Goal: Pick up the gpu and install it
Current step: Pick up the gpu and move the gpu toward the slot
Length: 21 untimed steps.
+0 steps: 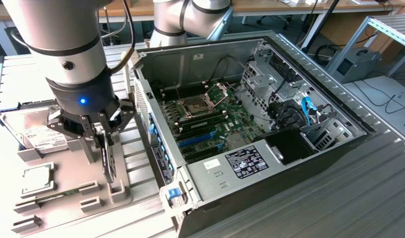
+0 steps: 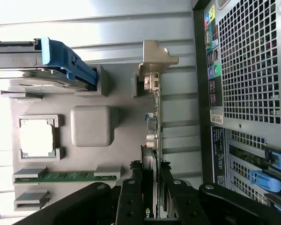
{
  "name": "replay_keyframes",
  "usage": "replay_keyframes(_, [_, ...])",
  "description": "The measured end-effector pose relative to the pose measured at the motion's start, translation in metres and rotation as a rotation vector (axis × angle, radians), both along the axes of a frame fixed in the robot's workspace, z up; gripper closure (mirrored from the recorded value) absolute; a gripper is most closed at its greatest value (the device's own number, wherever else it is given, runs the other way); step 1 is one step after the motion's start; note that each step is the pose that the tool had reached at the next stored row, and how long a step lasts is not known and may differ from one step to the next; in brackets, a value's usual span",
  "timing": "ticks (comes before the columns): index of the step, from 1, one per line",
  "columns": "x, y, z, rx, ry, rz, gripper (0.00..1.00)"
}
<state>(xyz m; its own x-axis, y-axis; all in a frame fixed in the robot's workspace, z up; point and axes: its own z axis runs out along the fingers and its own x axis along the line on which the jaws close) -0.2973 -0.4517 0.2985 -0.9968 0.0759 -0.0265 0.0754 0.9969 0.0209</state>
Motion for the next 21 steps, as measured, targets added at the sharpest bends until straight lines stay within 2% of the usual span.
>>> replay_keyframes(9, [0.0, 0.0, 0.0178, 0.0, -0.0001, 0.0, 0.74])
replay_keyframes(13, [0.0, 0.0, 0.0313, 0.0, -0.0001, 0.0, 0.74])
replay_keyframes(21, [0.0, 0.0, 0.0492, -0.0001, 0.0, 0.0, 0.74])
